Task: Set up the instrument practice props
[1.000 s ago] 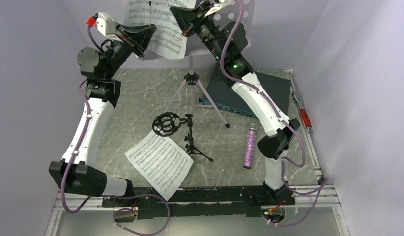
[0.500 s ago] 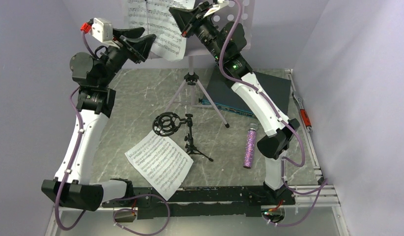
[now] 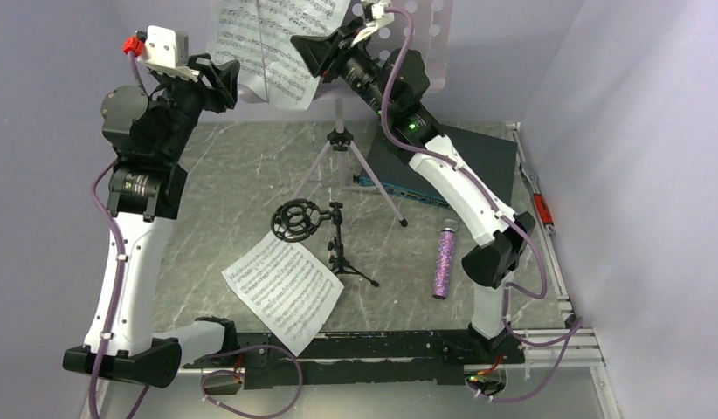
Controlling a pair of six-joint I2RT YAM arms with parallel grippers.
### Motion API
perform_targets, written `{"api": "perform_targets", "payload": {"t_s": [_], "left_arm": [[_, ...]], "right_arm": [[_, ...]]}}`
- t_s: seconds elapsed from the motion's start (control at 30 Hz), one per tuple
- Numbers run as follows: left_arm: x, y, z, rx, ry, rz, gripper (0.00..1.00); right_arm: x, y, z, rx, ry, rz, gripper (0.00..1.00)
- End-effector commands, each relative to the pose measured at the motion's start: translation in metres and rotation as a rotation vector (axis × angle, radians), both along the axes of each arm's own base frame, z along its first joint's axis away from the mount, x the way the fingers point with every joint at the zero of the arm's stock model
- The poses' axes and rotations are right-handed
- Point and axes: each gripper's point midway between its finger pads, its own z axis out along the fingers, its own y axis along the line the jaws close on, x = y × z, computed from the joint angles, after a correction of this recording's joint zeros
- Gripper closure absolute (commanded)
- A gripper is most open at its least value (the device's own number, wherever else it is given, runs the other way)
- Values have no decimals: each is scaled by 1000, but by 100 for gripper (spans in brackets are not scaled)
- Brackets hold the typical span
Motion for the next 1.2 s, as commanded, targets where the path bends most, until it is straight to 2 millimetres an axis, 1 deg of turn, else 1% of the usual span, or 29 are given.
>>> {"api": "perform_targets", "payload": {"t_s": [0.0, 0.1, 0.23, 0.33, 0.43, 0.63, 0.67, 0.77, 0.83, 0.93, 1.07, 1.17], "left_arm": [[6, 29, -18, 8, 109, 169, 39], [10, 29, -28, 10, 154, 172, 37], [17, 30, -34, 9, 183, 176, 34], [21, 29, -33, -2, 201, 146, 34], [22, 30, -29, -24, 207, 78, 36], [11, 30, -16, -49, 151, -89, 35], [8, 29, -15, -44, 144, -119, 36], [4, 26, -13, -31, 139, -185, 37], [5, 29, -12, -30, 140, -201, 39], [5, 30, -8, -26, 137, -250, 41], [2, 23, -6, -10, 123, -376, 41], [8, 23, -8, -16, 131, -425, 42]], "right_arm": [[-25, -30, 37, 52, -57, -34, 66], [-27, -35, 33, 43, -37, -45, 55], [-30, -39, 20, 42, -4, -46, 55], [-33, -37, 14, 37, 9, -22, 59], [-33, -34, 11, 27, 19, -10, 64], [-33, -32, 12, 31, 20, -4, 76], [-32, -32, 12, 30, 19, -5, 78], [-32, -34, 16, 30, 9, -12, 90], [-33, -35, 19, 32, 0, -23, 100], [-32, -39, 24, 30, -13, -44, 100], [-30, -40, 29, 22, -30, -57, 100], [-31, -41, 35, 23, -45, -57, 100]]}}
